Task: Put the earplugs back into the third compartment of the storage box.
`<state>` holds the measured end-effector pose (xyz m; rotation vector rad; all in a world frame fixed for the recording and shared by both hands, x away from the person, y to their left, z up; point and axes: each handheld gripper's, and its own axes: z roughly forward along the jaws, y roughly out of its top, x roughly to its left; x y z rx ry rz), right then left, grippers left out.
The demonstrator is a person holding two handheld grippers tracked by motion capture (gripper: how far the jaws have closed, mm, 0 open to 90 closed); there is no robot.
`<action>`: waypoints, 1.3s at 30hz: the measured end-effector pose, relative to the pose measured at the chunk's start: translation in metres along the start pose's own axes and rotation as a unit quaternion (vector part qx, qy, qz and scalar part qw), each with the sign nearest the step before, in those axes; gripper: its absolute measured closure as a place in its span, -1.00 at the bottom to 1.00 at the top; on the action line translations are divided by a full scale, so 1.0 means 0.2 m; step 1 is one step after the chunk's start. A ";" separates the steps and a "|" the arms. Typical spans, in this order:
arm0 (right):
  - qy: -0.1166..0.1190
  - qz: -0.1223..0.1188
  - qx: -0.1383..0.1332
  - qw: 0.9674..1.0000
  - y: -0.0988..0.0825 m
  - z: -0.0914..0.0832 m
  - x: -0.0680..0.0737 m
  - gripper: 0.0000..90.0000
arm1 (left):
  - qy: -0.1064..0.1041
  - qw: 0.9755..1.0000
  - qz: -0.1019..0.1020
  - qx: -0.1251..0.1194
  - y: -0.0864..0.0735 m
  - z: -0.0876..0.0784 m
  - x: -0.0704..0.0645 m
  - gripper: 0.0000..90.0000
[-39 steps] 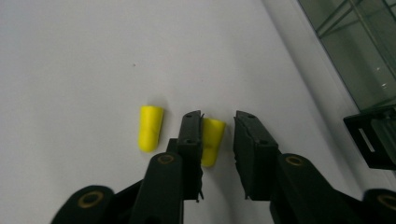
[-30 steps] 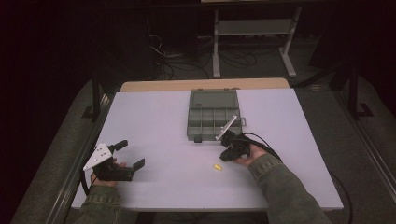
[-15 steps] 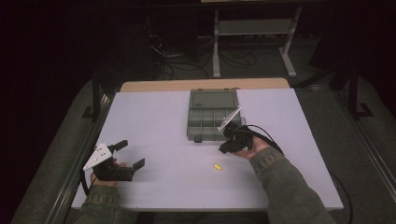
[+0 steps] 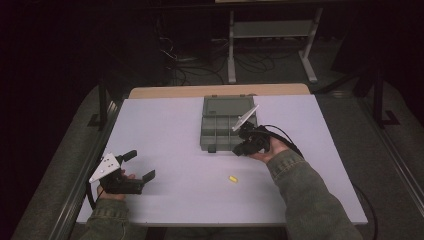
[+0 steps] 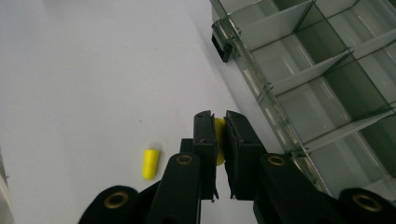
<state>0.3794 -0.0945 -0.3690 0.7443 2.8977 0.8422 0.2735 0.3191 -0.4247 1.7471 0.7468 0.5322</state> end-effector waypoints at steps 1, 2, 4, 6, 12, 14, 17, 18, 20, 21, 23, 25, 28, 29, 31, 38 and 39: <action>0.000 0.001 0.001 1.000 0.01 0.00 0.00 0.82 | 0.000 1.000 0.000 0.000 0.00 0.00 0.00 -1.00; 0.000 -0.001 -0.001 1.000 0.01 0.00 -0.01 0.82 | 0.001 1.000 0.001 0.000 0.00 0.00 0.00 -1.00; 0.001 0.000 -0.004 1.000 0.02 -0.01 -0.02 0.82 | 0.001 1.000 0.001 -0.001 0.00 0.00 0.00 -1.00; -0.001 0.000 -0.006 1.000 0.04 -0.01 -0.03 0.82 | 0.000 1.000 0.000 -0.002 0.00 0.00 0.00 -1.00; -0.001 -0.002 -0.009 1.000 0.08 -0.02 -0.06 0.82 | -0.004 1.000 0.000 0.000 0.00 0.00 0.00 -1.00; -0.002 -0.003 -0.009 1.000 0.09 -0.02 -0.07 0.82 | -0.006 1.000 0.001 0.000 0.00 0.01 -0.01 -1.00; -0.004 -0.004 -0.010 1.000 0.12 -0.03 -0.08 0.82 | -0.007 1.000 0.002 0.001 0.00 0.01 -0.01 -1.00; -0.005 -0.005 -0.011 1.000 0.12 -0.03 -0.09 0.82 | -0.007 1.000 0.002 0.001 0.00 0.01 -0.01 -1.00; -0.006 -0.006 -0.013 1.000 0.14 -0.03 -0.10 0.82 | -0.006 1.000 0.002 0.001 0.00 0.01 -0.01 -1.00; -0.007 -0.005 -0.013 1.000 0.15 -0.03 -0.11 0.82 | -0.006 1.000 0.002 0.001 0.00 0.01 -0.01 -1.00; -0.009 -0.006 -0.013 1.000 0.17 -0.04 -0.12 0.82 | -0.006 1.000 0.001 0.001 0.00 0.01 -0.01 -1.00; -0.010 -0.006 -0.016 1.000 0.19 -0.05 -0.13 0.82 | -0.006 1.000 0.002 0.001 0.00 0.01 -0.01 -1.00; -0.012 -0.006 -0.017 1.000 0.20 -0.05 -0.15 0.82 | -0.006 1.000 0.002 0.002 0.00 0.01 -0.01 -1.00; -0.013 -0.007 -0.018 1.000 0.21 -0.05 -0.16 0.82 | -0.006 1.000 0.002 0.002 0.00 0.01 -0.01 -1.00; -0.014 -0.004 -0.023 1.000 0.22 -0.05 -0.18 0.82 | -0.006 1.000 0.002 0.001 0.00 0.01 -0.01 -1.00; -0.021 0.006 -0.024 0.999 0.24 -0.03 -0.25 0.82 | -0.007 1.000 0.002 0.001 0.00 0.01 -0.01 -1.00; -0.022 0.009 -0.024 0.999 0.24 -0.02 -0.26 0.82 | -0.007 1.000 0.002 0.001 0.00 0.01 -0.01 -1.00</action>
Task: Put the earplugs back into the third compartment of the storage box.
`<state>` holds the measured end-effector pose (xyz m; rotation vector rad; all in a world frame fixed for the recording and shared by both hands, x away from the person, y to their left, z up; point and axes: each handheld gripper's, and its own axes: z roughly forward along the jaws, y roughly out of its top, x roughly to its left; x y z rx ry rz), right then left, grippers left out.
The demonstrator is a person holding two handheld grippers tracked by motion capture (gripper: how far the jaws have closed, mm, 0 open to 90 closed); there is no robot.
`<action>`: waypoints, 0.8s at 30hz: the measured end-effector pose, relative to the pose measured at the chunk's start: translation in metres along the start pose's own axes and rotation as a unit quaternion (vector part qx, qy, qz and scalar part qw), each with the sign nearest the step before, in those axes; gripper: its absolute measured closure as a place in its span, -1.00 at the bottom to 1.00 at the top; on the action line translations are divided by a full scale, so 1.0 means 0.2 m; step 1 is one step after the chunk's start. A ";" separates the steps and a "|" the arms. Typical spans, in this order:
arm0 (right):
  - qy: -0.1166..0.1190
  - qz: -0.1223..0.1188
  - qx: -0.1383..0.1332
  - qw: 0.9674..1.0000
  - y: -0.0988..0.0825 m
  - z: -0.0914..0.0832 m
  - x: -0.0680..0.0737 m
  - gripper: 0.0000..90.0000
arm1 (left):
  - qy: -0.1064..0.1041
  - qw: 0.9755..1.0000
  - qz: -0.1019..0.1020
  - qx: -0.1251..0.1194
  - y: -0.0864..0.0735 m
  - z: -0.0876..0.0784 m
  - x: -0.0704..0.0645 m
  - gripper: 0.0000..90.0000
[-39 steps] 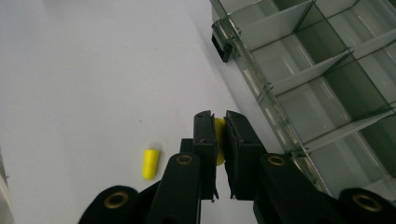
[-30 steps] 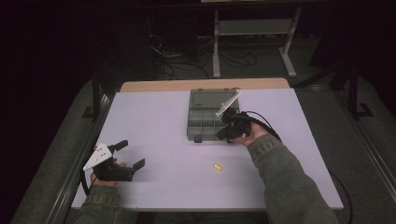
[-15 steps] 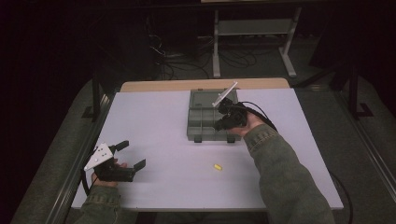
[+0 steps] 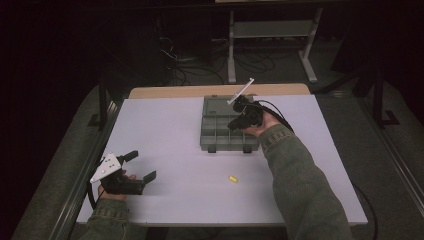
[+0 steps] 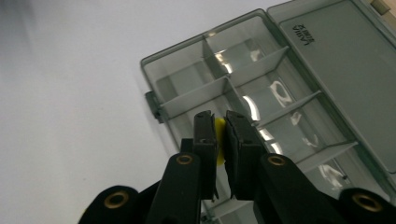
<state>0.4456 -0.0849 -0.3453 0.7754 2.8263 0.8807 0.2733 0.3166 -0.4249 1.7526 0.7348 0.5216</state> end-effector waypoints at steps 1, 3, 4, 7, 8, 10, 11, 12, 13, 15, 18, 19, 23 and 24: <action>-0.001 0.002 0.001 1.000 0.00 0.00 -0.01 0.82 | 0.000 1.000 0.000 0.001 0.00 0.00 0.00 -1.00; -0.002 0.006 0.000 1.000 0.01 0.01 -0.03 0.82 | -0.001 1.000 0.000 0.001 0.00 0.00 0.00 -1.00; -0.004 0.008 0.001 1.000 0.01 0.01 -0.04 0.82 | -0.001 1.000 0.001 0.002 0.00 0.00 0.00 -1.00; -0.008 0.011 0.000 1.000 0.02 0.02 -0.07 0.82 | -0.001 1.000 0.001 0.001 0.00 0.00 0.00 -1.00; -0.009 0.014 0.000 1.000 0.02 0.02 -0.09 0.82 | -0.001 1.000 0.000 0.001 0.00 0.00 0.00 -1.00; -0.012 0.018 -0.003 1.000 0.02 0.02 -0.11 0.82 | -0.001 1.000 0.001 0.002 0.00 0.00 0.00 -1.00; -0.013 0.019 -0.005 1.000 0.02 0.03 -0.12 0.82 | -0.002 1.000 0.001 0.002 0.00 0.00 0.00 -1.00; -0.014 0.021 -0.007 1.000 0.02 0.03 -0.13 0.82 | -0.002 1.000 0.001 0.002 0.00 0.01 0.00 -1.00; -0.015 0.024 -0.007 1.000 0.02 0.03 -0.14 0.82 | -0.002 1.000 0.001 0.001 0.00 0.01 0.00 -1.00; -0.016 0.030 -0.010 0.999 0.02 0.04 -0.16 0.82 | -0.003 1.000 0.002 0.002 0.00 0.01 0.00 -1.00; -0.020 0.035 -0.009 0.999 0.01 0.05 -0.18 0.82 | -0.003 1.000 0.003 0.002 0.00 0.01 0.00 -1.00; -0.022 0.035 -0.008 0.999 0.01 0.06 -0.18 0.82 | -0.003 1.000 0.003 0.002 0.00 0.01 0.00 -1.00; -0.025 0.035 -0.005 0.999 0.00 0.09 -0.21 0.82 | -0.004 1.000 0.004 0.002 0.00 0.01 0.00 -1.00; -0.025 0.041 -0.005 0.999 0.00 0.10 -0.21 0.82 | -0.004 1.000 0.003 0.002 0.00 0.01 0.00 -1.00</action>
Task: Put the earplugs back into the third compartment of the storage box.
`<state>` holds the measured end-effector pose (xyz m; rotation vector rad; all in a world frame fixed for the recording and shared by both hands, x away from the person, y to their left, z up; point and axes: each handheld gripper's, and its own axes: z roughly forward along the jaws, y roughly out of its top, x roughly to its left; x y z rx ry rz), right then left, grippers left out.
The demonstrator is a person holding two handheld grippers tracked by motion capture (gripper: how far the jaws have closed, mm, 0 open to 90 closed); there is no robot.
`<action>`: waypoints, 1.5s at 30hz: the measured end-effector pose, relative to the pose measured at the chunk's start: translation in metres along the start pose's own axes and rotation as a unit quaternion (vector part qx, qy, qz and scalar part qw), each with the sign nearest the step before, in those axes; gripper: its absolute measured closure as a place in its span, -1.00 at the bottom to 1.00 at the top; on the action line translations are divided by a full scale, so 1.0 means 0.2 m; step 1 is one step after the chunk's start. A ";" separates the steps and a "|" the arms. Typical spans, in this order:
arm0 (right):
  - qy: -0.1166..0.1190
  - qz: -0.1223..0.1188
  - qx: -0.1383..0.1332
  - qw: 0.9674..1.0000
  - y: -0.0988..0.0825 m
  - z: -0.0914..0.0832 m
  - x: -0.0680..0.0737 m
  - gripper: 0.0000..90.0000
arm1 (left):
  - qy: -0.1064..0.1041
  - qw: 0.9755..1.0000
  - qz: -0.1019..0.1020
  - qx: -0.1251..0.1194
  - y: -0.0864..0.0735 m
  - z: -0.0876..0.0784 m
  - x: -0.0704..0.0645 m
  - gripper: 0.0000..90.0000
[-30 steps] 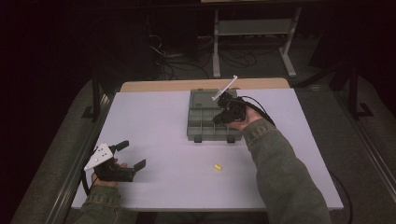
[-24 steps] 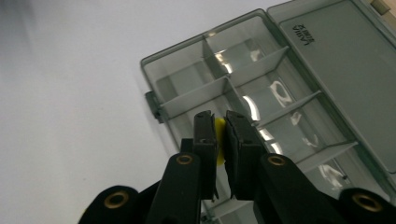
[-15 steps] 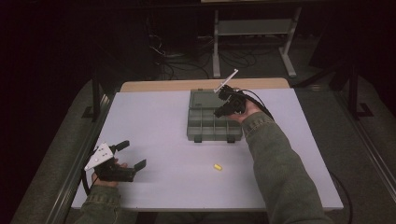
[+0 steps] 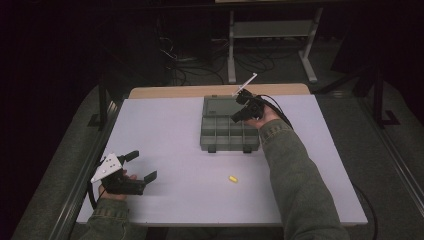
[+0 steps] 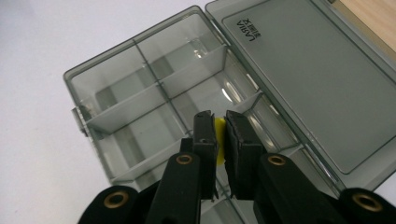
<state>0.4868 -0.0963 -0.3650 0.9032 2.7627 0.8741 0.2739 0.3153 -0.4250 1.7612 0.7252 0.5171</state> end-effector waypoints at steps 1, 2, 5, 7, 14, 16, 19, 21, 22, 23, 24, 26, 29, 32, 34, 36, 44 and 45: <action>-0.003 -0.001 0.001 1.000 0.00 0.01 -0.01 0.82 | 0.000 1.000 0.000 0.000 0.00 0.00 0.00 -1.00; -0.004 0.001 0.004 1.000 0.00 0.02 -0.01 0.82 | 0.000 1.000 0.000 0.000 0.00 0.00 0.00 -1.00; -0.006 -0.001 0.014 1.000 -0.01 0.05 -0.03 0.82 | 0.000 1.000 0.000 -0.001 0.00 0.00 0.00 -1.00; -0.009 0.000 0.020 1.000 -0.01 0.07 -0.03 0.82 | 0.000 1.000 0.000 0.000 0.00 0.00 0.00 -1.00; -0.013 0.009 0.028 0.999 -0.03 0.11 -0.07 0.82 | 0.000 1.000 0.001 0.001 0.00 0.00 0.00 -1.00; -0.013 0.013 0.029 0.999 -0.03 0.12 -0.08 0.81 | 0.000 1.000 0.001 0.001 0.00 0.00 0.00 -1.00; -0.014 0.014 0.031 0.999 -0.04 0.13 -0.09 0.81 | -0.001 1.000 0.001 0.001 0.00 0.00 0.00 -1.00; -0.013 0.018 0.033 0.999 -0.04 0.14 -0.10 0.81 | -0.001 1.000 0.001 0.001 0.00 0.00 0.00 -1.00; -0.011 0.020 0.032 0.999 -0.04 0.15 -0.10 0.81 | -0.001 1.000 0.001 0.001 0.00 0.00 0.00 -1.00; -0.009 0.021 0.032 0.999 -0.05 0.15 -0.11 0.81 | -0.001 1.000 0.001 0.001 0.00 0.00 0.00 -1.00; -0.009 0.021 0.033 0.999 -0.05 0.16 -0.11 0.80 | -0.001 1.000 0.001 0.001 0.00 0.00 0.00 -1.00; -0.009 0.021 0.033 0.999 -0.04 0.16 -0.10 0.77 | -0.001 1.000 0.001 0.001 0.00 0.00 0.00 -1.00; -0.005 0.023 0.027 0.999 -0.04 0.15 -0.10 0.64 | -0.001 1.000 0.001 0.001 0.00 0.00 0.00 -1.00; -0.005 0.019 0.025 1.000 -0.04 0.14 -0.09 0.37 | -0.001 1.000 0.001 0.001 0.00 0.00 0.00 -1.00; -0.008 0.022 0.018 1.000 -0.04 0.13 -0.09 0.24 | -0.002 1.000 0.001 0.001 0.00 0.00 0.00 -1.00; -0.010 0.025 0.013 1.000 -0.04 0.11 -0.08 0.07 | -0.002 1.000 0.002 0.001 0.00 0.00 0.00 -1.00; -0.020 0.038 -0.007 0.999 -0.05 0.01 -0.04 -0.75 | -0.002 1.000 0.001 0.000 0.00 0.00 -0.01 -1.00; -0.023 0.040 -0.009 0.999 -0.05 0.00 -0.04 -0.79 | -0.002 1.000 0.001 0.000 0.00 0.00 -0.01 -1.00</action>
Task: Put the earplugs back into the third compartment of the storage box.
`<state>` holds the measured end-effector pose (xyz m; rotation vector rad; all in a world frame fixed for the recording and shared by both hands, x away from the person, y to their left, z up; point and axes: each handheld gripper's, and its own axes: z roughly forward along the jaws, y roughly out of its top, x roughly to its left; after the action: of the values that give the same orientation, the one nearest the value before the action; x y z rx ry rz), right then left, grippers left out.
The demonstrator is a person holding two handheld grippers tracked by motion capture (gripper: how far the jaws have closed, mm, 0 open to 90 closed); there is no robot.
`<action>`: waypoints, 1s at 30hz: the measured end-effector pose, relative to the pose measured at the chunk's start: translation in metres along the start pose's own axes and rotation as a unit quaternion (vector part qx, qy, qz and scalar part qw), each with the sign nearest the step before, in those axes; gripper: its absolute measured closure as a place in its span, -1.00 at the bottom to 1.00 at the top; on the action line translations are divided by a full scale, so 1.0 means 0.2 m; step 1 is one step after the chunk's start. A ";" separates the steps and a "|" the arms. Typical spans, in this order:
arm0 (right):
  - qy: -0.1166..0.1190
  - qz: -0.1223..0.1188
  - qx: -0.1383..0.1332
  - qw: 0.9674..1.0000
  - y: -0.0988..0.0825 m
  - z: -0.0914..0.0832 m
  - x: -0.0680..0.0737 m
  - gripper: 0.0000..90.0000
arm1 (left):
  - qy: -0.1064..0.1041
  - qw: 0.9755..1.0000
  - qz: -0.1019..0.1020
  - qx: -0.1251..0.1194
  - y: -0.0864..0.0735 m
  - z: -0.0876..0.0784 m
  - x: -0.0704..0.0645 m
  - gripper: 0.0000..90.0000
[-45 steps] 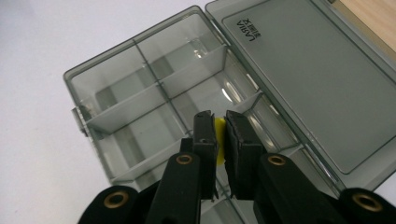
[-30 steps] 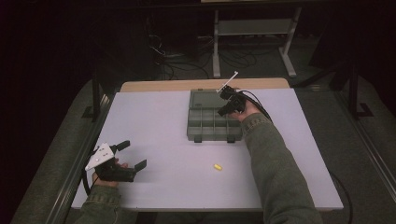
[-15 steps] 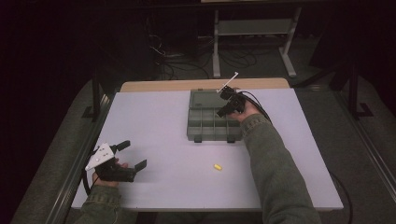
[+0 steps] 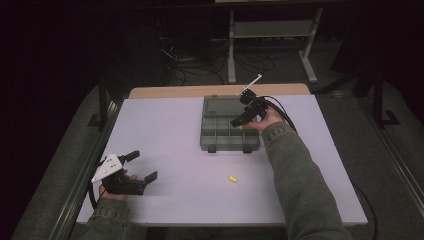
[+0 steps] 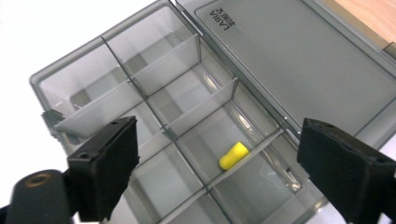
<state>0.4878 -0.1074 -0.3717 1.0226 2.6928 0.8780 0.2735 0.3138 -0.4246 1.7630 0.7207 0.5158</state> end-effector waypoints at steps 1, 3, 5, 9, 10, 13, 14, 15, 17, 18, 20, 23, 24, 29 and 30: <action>-0.005 0.000 -0.001 1.000 -0.01 -0.01 0.00 -0.82 | 0.000 1.000 0.000 0.000 0.00 0.00 0.00 -1.00; -0.015 0.000 0.007 1.000 -0.02 -0.02 0.02 -0.99 | 0.000 1.000 0.000 0.000 0.00 0.00 0.00 -1.00; -0.017 0.001 0.007 1.000 -0.04 -0.04 0.03 -1.00 | 0.001 1.000 0.000 0.000 0.00 0.00 0.00 -1.00; -0.005 0.008 -0.004 1.000 -0.08 -0.06 0.05 -1.00 | 0.001 1.000 0.000 0.001 0.00 0.00 0.00 -1.00; -0.003 0.008 -0.005 1.000 -0.09 -0.06 0.06 -1.00 | 0.001 1.000 0.000 0.001 0.00 0.00 0.00 -1.00; -0.002 0.007 -0.010 1.000 -0.12 -0.07 0.08 -1.00 | 0.001 1.000 0.000 0.001 0.00 0.00 0.00 -1.00; 0.002 0.007 -0.012 1.000 -0.13 -0.07 0.09 -1.00 | 0.001 1.000 0.000 0.001 0.00 0.00 0.00 -1.00; 0.004 0.007 -0.014 1.000 -0.14 -0.07 0.11 -1.00 | 0.001 1.000 0.000 0.001 0.00 0.00 0.00 -1.00; 0.005 0.003 -0.014 1.000 -0.16 -0.07 0.12 -1.00 | 0.001 1.000 0.000 0.001 0.00 0.00 0.00 -1.00; 0.005 0.003 -0.013 1.000 -0.17 -0.07 0.14 -1.00 | 0.000 1.000 0.001 0.001 0.00 0.00 0.00 -1.00; 0.006 -0.002 -0.014 1.000 -0.19 -0.07 0.16 -1.00 | 0.001 1.000 0.001 0.001 0.00 0.00 0.00 -1.00; 0.011 -0.007 -0.018 1.000 -0.20 -0.08 0.20 -1.00 | 0.002 1.000 0.001 0.001 0.00 0.00 0.00 -1.00; 0.010 -0.010 -0.018 1.000 -0.21 -0.08 0.21 -1.00 | 0.001 1.000 0.000 0.000 0.00 0.00 0.00 -1.00; 0.017 -0.024 -0.024 0.999 -0.22 -0.09 0.30 -1.00 | 0.001 1.000 0.000 0.000 0.00 0.00 0.00 -1.00; 0.019 -0.029 -0.025 0.999 -0.22 -0.09 0.31 -1.00 | 0.001 1.000 0.000 0.001 0.00 0.00 0.00 -1.00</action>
<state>0.4091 -0.1033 -0.3764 0.9210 2.7014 0.9576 0.2733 0.3132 -0.4247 1.7644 0.7211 0.5170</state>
